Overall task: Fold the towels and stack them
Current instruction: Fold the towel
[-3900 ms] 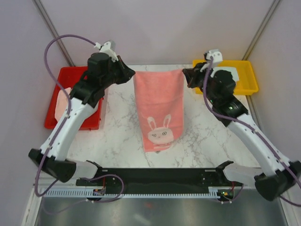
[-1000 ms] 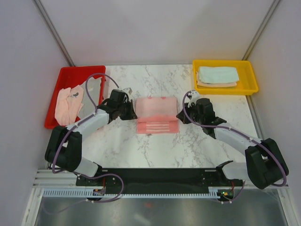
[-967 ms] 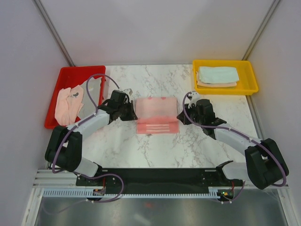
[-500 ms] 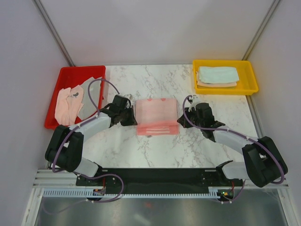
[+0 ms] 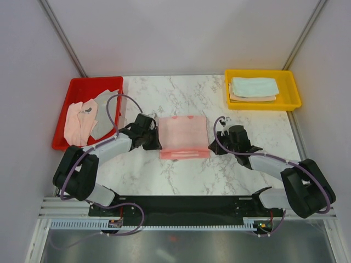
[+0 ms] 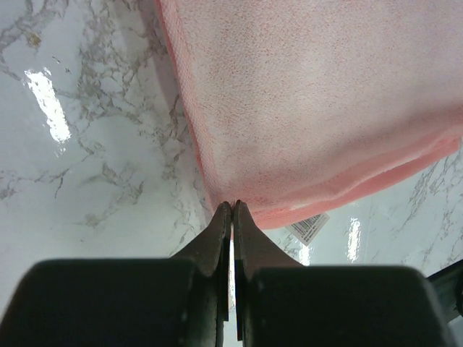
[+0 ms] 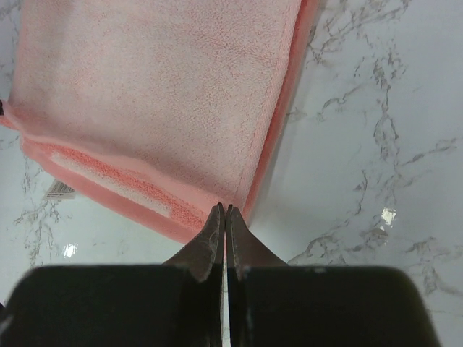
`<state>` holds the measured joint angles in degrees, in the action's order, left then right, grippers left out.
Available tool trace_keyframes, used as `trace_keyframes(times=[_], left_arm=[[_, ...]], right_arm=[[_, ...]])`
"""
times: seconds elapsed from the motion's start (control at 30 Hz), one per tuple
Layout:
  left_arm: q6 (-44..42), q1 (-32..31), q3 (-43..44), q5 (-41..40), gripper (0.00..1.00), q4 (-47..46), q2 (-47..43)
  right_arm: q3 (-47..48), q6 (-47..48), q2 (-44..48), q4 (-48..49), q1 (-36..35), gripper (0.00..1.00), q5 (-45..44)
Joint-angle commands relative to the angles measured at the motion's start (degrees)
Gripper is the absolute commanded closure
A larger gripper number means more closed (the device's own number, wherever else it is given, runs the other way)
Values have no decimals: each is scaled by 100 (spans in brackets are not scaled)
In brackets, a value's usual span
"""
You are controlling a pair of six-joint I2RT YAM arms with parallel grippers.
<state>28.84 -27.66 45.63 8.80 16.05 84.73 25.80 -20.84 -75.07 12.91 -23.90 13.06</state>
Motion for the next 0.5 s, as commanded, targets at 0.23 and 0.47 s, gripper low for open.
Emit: trace_keyframes(times=[0.23, 0.47], left_arm=[[210, -99, -133, -291, 98, -32, -79], [175, -99, -194, -55, 75, 135, -394]], right_arm=[[39, -87, 63, 98, -18, 100, -58], [48, -60, 343, -288, -18, 95, -119]])
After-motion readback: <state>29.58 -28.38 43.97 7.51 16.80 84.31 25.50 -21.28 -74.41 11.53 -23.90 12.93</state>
